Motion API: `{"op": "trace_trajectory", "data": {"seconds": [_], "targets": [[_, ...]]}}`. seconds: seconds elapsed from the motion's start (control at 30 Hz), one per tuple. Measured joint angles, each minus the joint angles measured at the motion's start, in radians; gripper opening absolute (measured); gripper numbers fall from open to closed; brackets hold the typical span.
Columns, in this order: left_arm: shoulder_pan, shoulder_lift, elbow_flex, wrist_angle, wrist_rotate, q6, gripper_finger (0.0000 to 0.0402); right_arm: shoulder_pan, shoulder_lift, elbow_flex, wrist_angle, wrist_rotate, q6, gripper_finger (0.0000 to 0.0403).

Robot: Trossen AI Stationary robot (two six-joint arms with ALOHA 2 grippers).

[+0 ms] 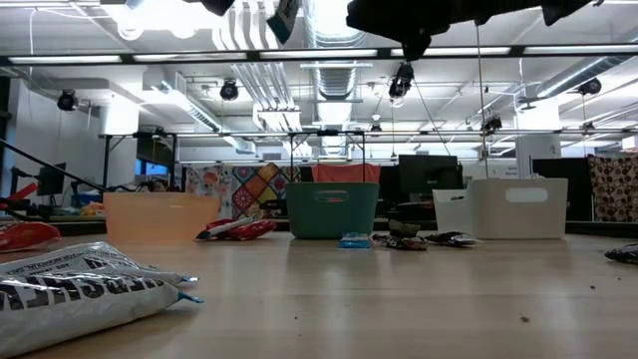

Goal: Organize candy in baskets
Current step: Put the white chocolate bar into the white bin

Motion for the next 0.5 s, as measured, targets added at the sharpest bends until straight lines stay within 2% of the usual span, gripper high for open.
{"op": "trace_trajectory", "data": {"seconds": [0.2,0.37,0.5], "targets": [[0.002,0.013,-0.03,0.041,-0.054,-0.002,0.0077,-0.001,0.094,0.012,0.104,0.0,-0.037,0.01],[0.007,0.002,-0.13,0.202,-0.055,-0.007,0.0077,-0.001,0.147,0.027,0.136,0.001,-0.037,0.0102],[0.008,-0.013,-0.186,0.27,-0.066,-0.013,0.0077,-0.001,0.163,0.042,0.139,0.0,-0.034,0.012]]}}
